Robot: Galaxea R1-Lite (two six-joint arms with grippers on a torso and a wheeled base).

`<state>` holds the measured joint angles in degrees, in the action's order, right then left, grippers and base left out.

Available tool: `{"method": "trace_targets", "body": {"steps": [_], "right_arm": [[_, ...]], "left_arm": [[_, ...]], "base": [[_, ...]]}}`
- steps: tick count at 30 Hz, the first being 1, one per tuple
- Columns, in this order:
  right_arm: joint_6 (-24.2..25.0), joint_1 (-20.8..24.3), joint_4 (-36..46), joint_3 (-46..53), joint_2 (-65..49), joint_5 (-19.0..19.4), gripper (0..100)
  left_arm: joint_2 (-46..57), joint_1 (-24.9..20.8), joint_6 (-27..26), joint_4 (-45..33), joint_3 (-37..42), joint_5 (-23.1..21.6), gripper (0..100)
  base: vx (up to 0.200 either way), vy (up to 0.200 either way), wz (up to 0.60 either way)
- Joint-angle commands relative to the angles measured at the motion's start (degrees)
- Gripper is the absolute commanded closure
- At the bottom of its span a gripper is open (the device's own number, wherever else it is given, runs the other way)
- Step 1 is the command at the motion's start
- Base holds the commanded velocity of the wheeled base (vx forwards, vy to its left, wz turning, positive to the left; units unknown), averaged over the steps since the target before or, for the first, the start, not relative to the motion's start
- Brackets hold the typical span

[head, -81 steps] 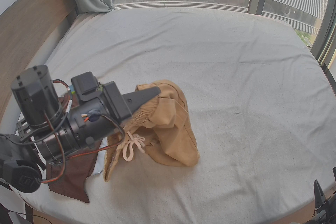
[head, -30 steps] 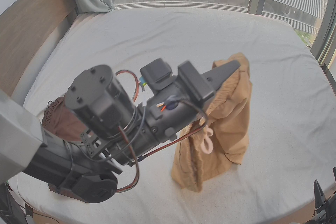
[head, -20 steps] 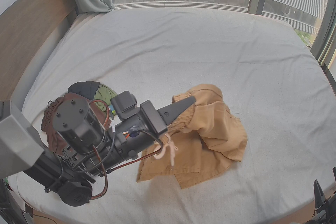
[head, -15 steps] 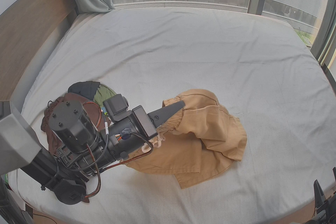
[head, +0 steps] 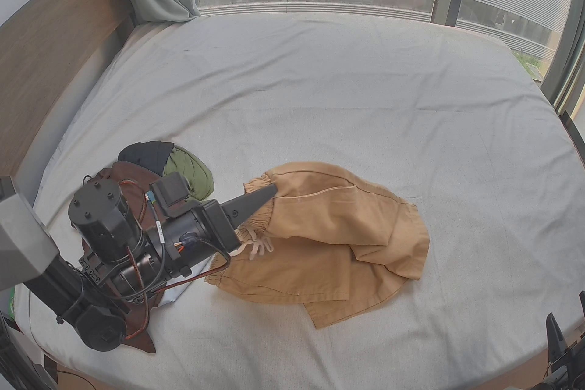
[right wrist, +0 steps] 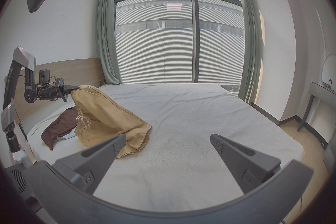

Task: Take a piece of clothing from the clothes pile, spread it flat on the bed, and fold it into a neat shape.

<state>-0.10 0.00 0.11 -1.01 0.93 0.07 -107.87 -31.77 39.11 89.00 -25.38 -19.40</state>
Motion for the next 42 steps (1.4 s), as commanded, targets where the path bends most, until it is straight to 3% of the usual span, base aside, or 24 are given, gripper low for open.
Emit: {"method": "trace_targets", "body": {"steps": [1, 8, 16, 28, 42], "right_arm": [[0.01, 0.0, -0.02, 1.01, -0.66, 0.01, 0], [-0.17, -0.09, 0.07, 0.92, -0.66, 0.1, 0], [-0.17, 0.0, 0.07, 0.92, -0.57, 0.1, 0], [-0.96, -0.09, -0.02, 1.01, -0.57, 0.63, 0], [-1.31, -0.09, -0.11, 1.01, -0.75, 0.81, 0]], "left_arm": [[-0.14, 2.5, -5.27, 0.03, 2.88, 0.06, 100], [-1.37, 8.83, -14.41, -0.06, 6.04, -0.03, 100], [-3.13, 14.81, -17.05, 0.03, 6.04, -2.84, 100], [-8.05, 19.2, -20.12, 0.03, 4.99, -2.84, 100], [-7.7, 19.38, -20.21, 0.03, 4.9, -2.93, 100]], "base": [[0.0, 0.0, 0.0], [0.0, 0.0, 0.0], [0.0, 0.0, 0.0], [0.0, 0.0, 0.0], [0.0, 0.0, 0.0]]}}
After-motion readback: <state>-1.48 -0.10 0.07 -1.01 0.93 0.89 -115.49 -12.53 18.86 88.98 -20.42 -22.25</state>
